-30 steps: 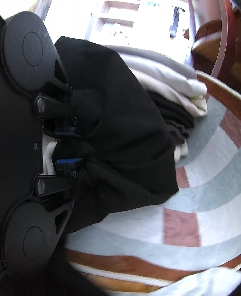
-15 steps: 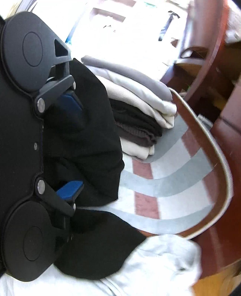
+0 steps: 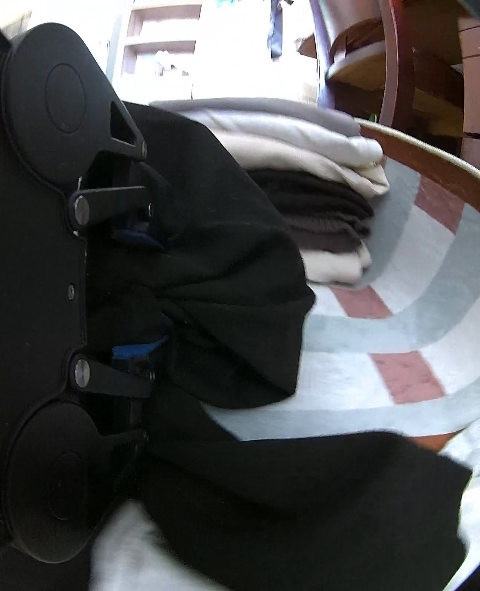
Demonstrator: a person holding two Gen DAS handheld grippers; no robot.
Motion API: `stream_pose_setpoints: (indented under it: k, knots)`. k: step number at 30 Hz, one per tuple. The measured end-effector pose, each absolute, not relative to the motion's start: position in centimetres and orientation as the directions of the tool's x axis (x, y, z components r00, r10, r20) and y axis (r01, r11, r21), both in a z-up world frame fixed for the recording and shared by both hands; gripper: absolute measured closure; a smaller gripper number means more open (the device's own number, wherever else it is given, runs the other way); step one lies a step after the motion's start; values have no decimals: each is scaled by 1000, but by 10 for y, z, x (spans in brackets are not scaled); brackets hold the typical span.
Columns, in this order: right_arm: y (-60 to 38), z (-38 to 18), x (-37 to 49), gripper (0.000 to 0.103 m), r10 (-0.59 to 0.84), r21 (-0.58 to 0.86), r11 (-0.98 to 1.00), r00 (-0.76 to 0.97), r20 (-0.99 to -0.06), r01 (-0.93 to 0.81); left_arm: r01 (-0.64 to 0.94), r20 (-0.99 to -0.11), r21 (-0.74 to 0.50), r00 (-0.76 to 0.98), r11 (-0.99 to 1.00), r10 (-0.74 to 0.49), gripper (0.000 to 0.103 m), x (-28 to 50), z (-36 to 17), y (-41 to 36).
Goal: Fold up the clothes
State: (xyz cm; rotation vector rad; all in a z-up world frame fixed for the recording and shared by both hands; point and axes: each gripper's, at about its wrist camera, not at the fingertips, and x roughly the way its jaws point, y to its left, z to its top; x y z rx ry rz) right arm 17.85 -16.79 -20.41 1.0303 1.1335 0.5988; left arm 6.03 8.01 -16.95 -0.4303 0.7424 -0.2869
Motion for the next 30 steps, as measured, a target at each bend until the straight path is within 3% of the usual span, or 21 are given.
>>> stream_pose_setpoints:
  k: [9,14,20,23,27,30]
  knots:
    - [-147,-134,133,49,915,948,309,293,-276,-71,129,-441,-524,805,842,-398,51,-12,-109,101]
    - [-111,-86,123,48,954,945,254,217,-209,-207,147,-357,-462,872,875,-335,51,-45,-72,131]
    - [-67,-41,101,48,981,943,184,119,-156,-276,86,-295,-475,922,875,-251,51,-98,-32,151]
    - [-51,-20,84,48,992,940,125,44,-117,-317,60,-217,-455,960,889,-175,51,-116,-16,163]
    - [-5,18,73,48,986,898,118,-61,-158,-425,15,-177,-505,977,863,-121,50,-143,-6,186]
    - [34,45,62,48,969,866,99,-152,-196,-489,-58,-175,-465,984,883,-28,51,-173,11,194]
